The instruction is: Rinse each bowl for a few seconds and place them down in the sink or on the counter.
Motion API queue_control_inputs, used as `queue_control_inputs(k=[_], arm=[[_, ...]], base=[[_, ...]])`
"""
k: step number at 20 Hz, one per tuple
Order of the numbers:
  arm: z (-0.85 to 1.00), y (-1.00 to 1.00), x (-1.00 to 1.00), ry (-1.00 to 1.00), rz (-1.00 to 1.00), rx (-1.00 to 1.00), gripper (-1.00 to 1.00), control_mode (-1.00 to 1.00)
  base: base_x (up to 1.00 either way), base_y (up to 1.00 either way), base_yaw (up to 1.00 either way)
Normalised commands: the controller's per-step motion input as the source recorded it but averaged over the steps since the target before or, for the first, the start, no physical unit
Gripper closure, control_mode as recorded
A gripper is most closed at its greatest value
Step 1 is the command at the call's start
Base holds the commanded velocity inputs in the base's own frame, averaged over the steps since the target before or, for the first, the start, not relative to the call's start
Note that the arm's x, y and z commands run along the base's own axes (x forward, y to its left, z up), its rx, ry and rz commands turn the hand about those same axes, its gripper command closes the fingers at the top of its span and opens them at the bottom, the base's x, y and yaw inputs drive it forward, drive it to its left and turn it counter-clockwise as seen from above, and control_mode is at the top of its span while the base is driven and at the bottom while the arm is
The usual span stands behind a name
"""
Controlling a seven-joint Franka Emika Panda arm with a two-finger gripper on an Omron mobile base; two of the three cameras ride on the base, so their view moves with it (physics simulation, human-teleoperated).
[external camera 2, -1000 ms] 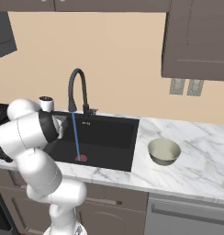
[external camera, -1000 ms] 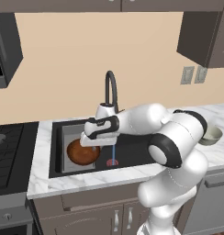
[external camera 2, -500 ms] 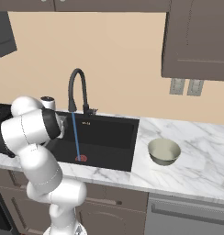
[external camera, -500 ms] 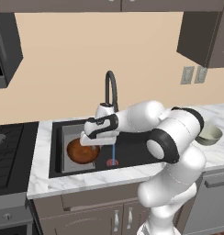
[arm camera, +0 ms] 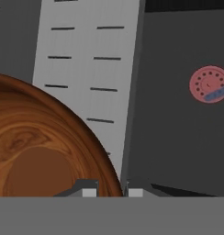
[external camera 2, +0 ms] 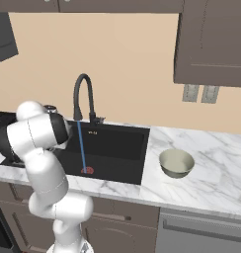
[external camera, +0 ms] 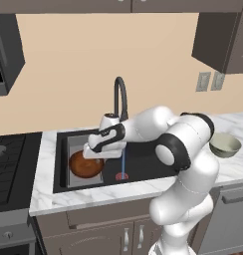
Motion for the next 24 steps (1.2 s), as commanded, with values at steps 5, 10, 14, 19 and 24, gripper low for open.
queue_control_inputs(k=[5, 10, 14, 19, 24], arm=[[-0.08, 0.16, 0.11, 0.00, -0.03, 0.00, 1.00, -1.00], [-0.13, 0.08, 0.13, 0.00, -0.02, 0.00, 1.00, -1.00], [-0.17, 0.01, 0.09, 0.00, -0.01, 0.00, 1.00, -1.00], [-0.17, 0.00, 0.04, 0.00, -0.01, 0.00, 1.00, -1.00], [-0.16, 0.00, 0.04, 0.00, -0.01, 0.00, 1.00, -1.00]], base=[[0.00, 0.00, 0.00], [0.00, 0.00, 0.00], [0.00, 0.00, 0.00], [0.00, 0.00, 0.00], [0.00, 0.00, 0.00]])
